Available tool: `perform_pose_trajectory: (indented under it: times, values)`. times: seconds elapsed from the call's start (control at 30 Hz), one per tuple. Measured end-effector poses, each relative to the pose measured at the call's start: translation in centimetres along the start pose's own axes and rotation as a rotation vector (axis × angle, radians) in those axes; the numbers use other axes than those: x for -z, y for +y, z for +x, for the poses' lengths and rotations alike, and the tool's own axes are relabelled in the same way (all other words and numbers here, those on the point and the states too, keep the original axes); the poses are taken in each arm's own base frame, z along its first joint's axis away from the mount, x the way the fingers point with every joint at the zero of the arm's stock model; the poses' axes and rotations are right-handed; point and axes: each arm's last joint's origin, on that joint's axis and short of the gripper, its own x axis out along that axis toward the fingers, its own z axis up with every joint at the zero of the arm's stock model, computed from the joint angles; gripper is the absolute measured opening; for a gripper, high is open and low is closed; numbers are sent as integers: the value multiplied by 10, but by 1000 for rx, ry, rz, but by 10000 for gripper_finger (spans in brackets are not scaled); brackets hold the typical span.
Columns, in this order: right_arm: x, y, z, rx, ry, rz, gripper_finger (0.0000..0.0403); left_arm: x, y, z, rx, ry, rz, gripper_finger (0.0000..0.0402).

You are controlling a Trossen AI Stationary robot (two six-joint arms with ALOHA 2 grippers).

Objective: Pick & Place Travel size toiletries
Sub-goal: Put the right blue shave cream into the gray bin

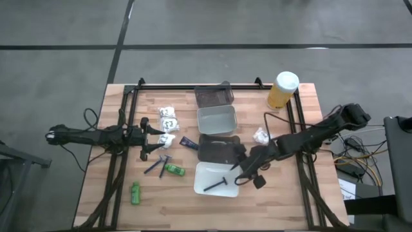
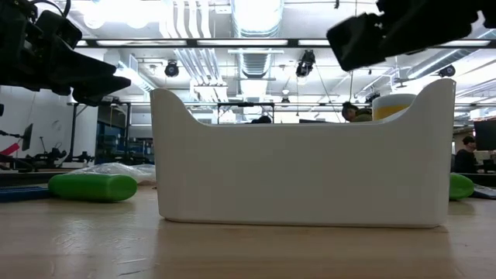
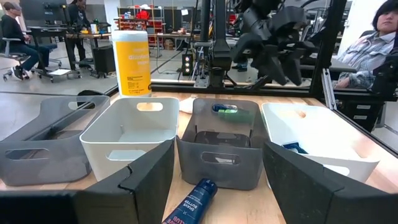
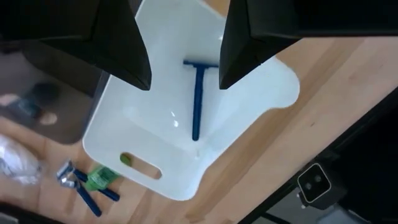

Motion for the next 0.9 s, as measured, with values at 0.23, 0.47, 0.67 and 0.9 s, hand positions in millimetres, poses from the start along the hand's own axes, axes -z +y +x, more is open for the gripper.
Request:
perform_pose_trajectory:
  times: [0.23,0.47,0.67,0.9]
  values:
    - [20,2,-11,3,13,201,171,0,0,0,0,0,0,250]
    - [35,2,-19,9,18,457,147,0,0,0,0,0,0,250]
    - [48,5,-20,-13,55,701,126,0,0,0,0,0,0,250]
    - [59,4,-22,-94,96,793,106,0,0,0,0,0,0,250]
